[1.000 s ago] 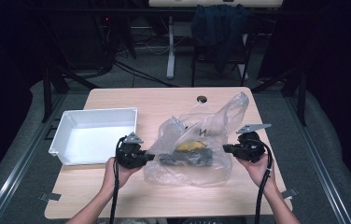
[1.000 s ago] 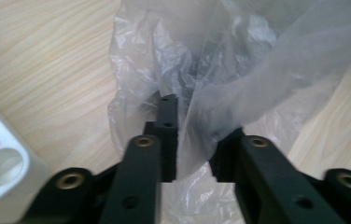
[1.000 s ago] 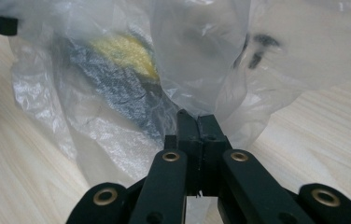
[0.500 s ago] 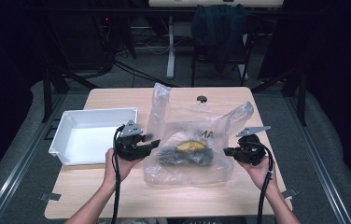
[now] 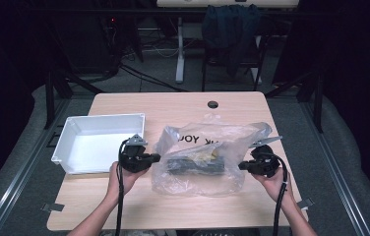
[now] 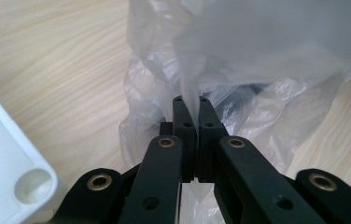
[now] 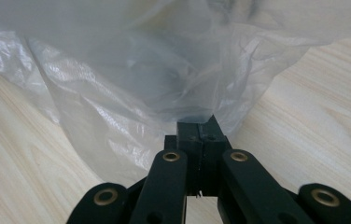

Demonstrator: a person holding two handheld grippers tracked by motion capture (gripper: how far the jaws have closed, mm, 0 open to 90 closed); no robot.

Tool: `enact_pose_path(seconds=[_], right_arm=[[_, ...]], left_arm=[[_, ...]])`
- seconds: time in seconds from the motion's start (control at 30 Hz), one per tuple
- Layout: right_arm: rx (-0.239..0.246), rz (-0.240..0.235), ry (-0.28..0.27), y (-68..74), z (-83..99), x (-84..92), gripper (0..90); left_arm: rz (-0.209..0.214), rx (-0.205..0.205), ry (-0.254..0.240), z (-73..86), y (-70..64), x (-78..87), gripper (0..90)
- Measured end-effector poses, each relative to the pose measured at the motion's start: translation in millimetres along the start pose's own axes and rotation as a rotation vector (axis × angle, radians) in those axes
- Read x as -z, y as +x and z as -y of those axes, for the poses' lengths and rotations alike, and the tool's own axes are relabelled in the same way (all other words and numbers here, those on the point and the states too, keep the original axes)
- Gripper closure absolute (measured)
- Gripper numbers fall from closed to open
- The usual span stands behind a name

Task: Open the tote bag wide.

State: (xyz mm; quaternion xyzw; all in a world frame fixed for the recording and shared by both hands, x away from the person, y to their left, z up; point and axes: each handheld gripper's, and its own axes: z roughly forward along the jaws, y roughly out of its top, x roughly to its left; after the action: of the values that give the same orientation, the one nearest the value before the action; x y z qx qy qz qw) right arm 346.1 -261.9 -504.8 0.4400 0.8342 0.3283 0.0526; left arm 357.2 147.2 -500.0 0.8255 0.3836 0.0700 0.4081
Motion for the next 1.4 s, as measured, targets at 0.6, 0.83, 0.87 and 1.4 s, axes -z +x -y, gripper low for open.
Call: enact_pose_path(seconds=[0.6,0.83,0.87,1.4], right_arm=[[0.04,0.071,0.099,-14.0,8.8,-21.8,89.9],[0.004,0.002,0.008,-2.9,5.2,1.0,50.0],[0.013,-0.003,-0.018,-0.1,4.1,5.9,45.8],[0.052,0.007,-0.054,10.4,-2.7,10.4,90.0]], left_arm=[[-0.004,-0.027,0.137,15.9,-3.6,-25.0,90.0],[-0.006,-0.029,0.144,17.0,-3.1,-25.2,90.0],[-0.005,-0.03,0.143,17.0,-3.0,-25.2,90.0],[-0.031,-0.049,0.201,19.6,-0.5,-31.3,90.0]])
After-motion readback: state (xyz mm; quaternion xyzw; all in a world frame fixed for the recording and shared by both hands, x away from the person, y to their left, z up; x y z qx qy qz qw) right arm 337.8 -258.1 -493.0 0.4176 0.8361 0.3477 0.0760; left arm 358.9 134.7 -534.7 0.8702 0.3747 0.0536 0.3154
